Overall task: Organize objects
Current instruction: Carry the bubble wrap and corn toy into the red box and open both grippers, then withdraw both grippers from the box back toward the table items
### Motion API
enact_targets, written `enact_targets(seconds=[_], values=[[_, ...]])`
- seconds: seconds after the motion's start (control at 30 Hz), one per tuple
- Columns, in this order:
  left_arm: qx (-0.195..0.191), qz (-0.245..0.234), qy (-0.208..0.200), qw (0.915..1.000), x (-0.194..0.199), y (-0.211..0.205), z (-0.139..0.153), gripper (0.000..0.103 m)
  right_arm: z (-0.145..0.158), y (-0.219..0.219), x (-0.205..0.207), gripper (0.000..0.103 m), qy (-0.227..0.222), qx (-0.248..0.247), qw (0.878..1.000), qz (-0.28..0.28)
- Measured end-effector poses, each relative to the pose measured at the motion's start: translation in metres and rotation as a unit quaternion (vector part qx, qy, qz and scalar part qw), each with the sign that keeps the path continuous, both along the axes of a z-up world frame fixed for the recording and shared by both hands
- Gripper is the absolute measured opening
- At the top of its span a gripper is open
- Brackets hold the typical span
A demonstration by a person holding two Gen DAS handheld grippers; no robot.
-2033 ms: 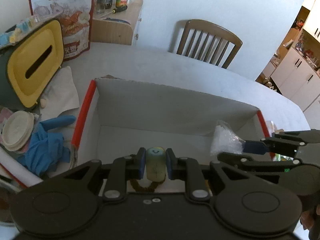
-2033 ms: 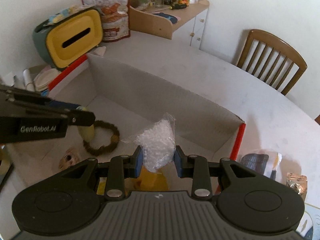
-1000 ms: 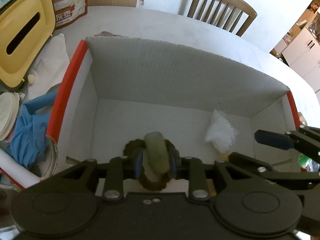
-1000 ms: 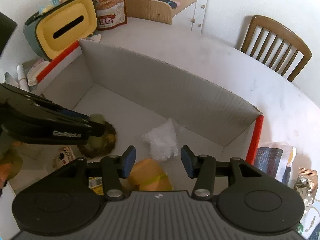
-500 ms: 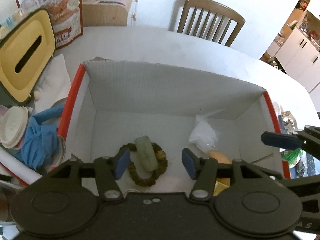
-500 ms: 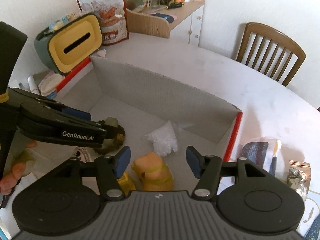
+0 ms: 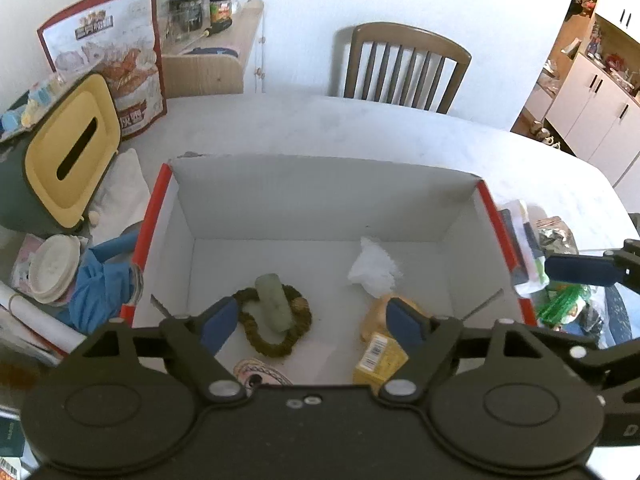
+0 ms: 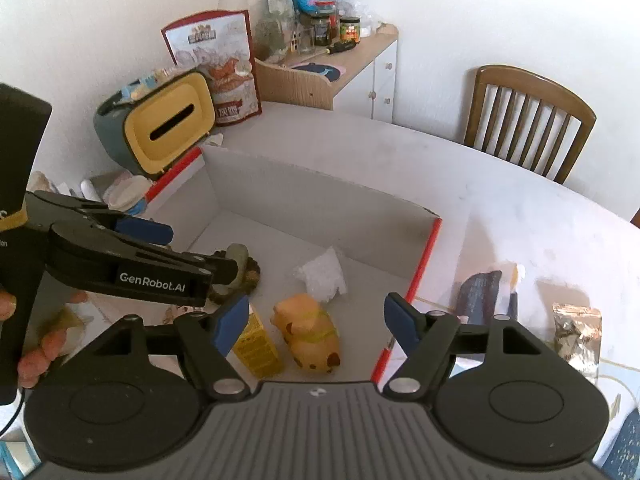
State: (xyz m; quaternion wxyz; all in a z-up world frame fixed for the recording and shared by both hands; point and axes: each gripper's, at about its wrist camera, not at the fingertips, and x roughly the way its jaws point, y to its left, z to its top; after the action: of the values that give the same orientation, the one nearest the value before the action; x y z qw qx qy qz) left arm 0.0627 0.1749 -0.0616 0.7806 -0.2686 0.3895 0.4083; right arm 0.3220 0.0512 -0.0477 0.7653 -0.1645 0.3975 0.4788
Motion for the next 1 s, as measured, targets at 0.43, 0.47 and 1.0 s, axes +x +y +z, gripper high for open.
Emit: enact_targets(seconds=[0.43,0.47,1.0], values=[[0.031,-0.002,-0.001,0.9995,0.021,-0.050,0.026,0.098,0.019,-0.061,-0.006,0.084,0.009,0.036,0.999,0.019],[0.033,-0.001,-0.002,0.9995,0.023,-0.053,0.028,0.099,0.020,-0.067,-0.005,0.085,0.010,0.039,0.999,0.019],[0.030,-0.017,0.002,0.9994,0.067,-0.101,0.029,0.102,0.012,-0.141,0.009,0.090,0.026,0.030,0.998,0.045]])
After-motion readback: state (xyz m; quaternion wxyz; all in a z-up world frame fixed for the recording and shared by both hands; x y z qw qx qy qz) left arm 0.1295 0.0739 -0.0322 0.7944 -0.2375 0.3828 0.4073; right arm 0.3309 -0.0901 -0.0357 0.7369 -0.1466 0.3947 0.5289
